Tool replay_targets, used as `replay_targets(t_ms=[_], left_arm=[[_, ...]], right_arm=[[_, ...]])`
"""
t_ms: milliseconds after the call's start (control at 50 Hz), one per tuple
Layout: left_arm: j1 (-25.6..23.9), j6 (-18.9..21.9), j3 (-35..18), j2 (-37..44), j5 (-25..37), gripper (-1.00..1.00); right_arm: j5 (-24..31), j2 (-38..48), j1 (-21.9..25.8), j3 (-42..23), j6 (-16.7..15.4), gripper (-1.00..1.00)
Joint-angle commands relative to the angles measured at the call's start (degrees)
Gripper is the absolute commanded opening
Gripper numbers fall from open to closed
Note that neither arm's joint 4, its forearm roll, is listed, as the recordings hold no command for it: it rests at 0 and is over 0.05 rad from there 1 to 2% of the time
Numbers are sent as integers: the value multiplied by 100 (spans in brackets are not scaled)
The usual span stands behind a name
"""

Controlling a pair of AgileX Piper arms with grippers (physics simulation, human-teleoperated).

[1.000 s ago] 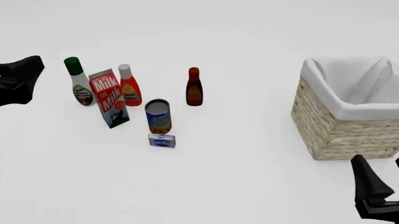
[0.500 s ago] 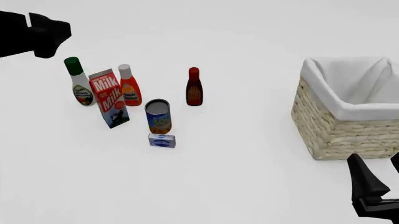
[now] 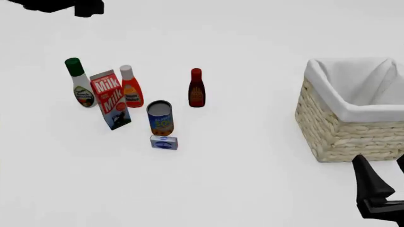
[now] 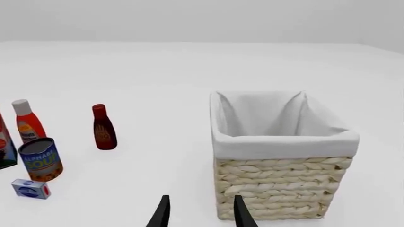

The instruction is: Pick the ketchup and place it in the basket.

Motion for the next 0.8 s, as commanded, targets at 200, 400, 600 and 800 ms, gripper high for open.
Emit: replay_targets(t_ms=[200, 400, 600, 800], left_arm=[[129, 323, -2425, 1782, 1105, 100], [63, 385, -3352, 2644, 1431, 100], [116, 451, -4450, 3417, 1800, 100], [115, 467, -5815, 4271, 2365, 100]], right_arm=[[-224, 293, -62, 4, -69, 100], [-397, 518, -55, 4, -71, 100], [-521, 679, -68, 4, -78, 100], [-710, 918, -61, 4, -106, 100]])
